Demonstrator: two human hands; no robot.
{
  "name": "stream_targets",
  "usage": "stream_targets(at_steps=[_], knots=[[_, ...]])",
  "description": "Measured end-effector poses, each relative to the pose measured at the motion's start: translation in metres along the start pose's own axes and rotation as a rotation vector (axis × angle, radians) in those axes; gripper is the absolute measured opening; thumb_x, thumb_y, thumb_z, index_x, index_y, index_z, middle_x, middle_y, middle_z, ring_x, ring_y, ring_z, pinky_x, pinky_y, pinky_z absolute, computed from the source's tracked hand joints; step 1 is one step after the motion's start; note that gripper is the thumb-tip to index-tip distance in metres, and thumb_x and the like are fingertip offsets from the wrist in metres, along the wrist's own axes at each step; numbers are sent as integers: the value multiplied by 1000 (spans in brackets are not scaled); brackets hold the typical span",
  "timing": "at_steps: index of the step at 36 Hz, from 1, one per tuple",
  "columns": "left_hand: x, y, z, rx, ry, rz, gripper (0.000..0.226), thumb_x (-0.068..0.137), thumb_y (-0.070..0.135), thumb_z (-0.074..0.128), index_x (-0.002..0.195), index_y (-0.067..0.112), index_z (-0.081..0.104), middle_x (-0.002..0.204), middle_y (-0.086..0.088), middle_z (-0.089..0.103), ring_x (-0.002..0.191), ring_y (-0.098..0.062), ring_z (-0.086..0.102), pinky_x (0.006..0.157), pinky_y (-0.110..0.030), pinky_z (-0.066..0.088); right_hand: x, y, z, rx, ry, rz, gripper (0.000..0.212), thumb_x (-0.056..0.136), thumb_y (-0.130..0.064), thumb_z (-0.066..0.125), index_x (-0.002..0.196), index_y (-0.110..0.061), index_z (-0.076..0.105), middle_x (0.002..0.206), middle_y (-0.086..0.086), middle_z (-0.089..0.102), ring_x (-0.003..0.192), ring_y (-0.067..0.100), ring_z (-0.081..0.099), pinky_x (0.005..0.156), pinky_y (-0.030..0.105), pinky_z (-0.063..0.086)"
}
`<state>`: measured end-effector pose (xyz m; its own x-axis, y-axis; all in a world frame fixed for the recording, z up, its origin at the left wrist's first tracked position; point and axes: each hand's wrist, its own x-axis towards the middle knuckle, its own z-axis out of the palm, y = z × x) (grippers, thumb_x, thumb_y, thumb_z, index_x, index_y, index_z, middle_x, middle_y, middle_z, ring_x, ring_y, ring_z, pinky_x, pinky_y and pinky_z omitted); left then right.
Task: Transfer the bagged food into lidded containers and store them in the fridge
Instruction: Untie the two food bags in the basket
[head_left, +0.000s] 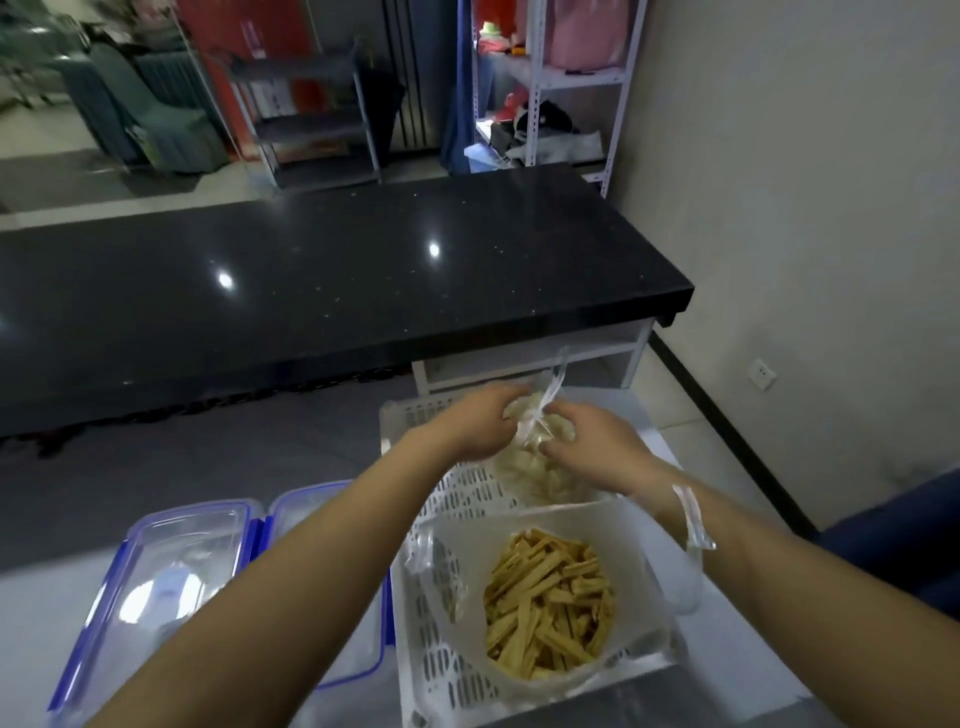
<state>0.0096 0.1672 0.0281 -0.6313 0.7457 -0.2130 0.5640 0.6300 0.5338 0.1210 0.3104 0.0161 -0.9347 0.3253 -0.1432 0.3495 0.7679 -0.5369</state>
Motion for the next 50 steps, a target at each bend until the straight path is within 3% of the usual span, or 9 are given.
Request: stream_targets(at_steps=[10, 15, 18, 22, 30, 39, 42, 45, 50], knots=[[-21, -17, 18, -111, 131, -48, 52, 92, 9, 57, 141, 25, 54, 149, -4, 43, 135, -25, 43, 109, -34, 39, -1, 1, 10, 257, -43, -31, 46, 84, -26, 76, 129, -31, 64, 130, -1, 63, 111, 17, 59, 90, 28, 49], [-48, -31, 15, -119, 172, -84, 44, 95, 22, 63, 137, 31, 56, 139, -2, 46, 114, -19, 55, 84, -21, 41, 2, -7, 11, 354, -143, -111, 43, 84, -17, 74, 124, -30, 67, 115, -9, 65, 96, 4, 60, 74, 16, 48], [-65, -37, 15, -37, 197, -133, 39, 92, 34, 65, 130, 38, 57, 134, 3, 48, 100, -15, 56, 78, -26, 48, 5, -17, 13, 407, -193, -161, 31, 88, -22, 71, 118, -28, 71, 110, -12, 66, 102, 8, 62, 84, 25, 53], [-77, -39, 16, 133, 255, -158, 31, 90, 46, 64, 119, 38, 62, 125, 7, 50, 106, -15, 53, 77, -31, 47, 8, -28, 20, 276, -213, -217, 19, 91, -24, 69, 110, -25, 74, 117, -9, 69, 109, 6, 60, 95, 28, 48], [-73, -24, 23, 132, 315, -156, 17, 95, 30, 62, 110, 24, 67, 126, 3, 52, 115, -19, 51, 84, -31, 46, 17, -39, 34, -91, -160, -319, 17, 90, -22, 67, 80, -35, 62, 102, -10, 57, 91, 13, 58, 81, 29, 47], [-82, -39, 17, -6, 523, -128, 13, 94, 34, 67, 96, 23, 73, 114, 15, 49, 93, -2, 47, 69, -21, 35, 18, -23, 9, 3, -156, -384, 25, 97, -24, 60, 81, -40, 49, 107, -14, 45, 97, 10, 52, 83, 25, 42], [-92, -56, 14, -109, 601, -188, 11, 92, 29, 71, 94, 19, 75, 109, 15, 46, 94, -3, 49, 75, -27, 43, 15, -2, -2, 46, -88, -345, 17, 97, -22, 61, 84, -31, 53, 110, -6, 46, 98, 16, 53, 90, 32, 45], [-99, -69, 15, -181, 597, -234, 12, 92, 30, 71, 95, 19, 75, 107, 13, 49, 95, -3, 51, 74, -18, 38, 9, 19, -3, 89, -67, -272, 8, 98, -21, 59, 91, -20, 59, 107, -1, 49, 99, 19, 56, 92, 37, 47], [-99, -61, 16, -220, 569, -162, 16, 91, 33, 70, 103, 23, 69, 109, 10, 55, 102, -9, 58, 86, -27, 46, 6, 20, 1, 196, -20, -259, 10, 95, -30, 64, 104, -34, 61, 118, -6, 55, 107, 12, 57, 85, 27, 46]])
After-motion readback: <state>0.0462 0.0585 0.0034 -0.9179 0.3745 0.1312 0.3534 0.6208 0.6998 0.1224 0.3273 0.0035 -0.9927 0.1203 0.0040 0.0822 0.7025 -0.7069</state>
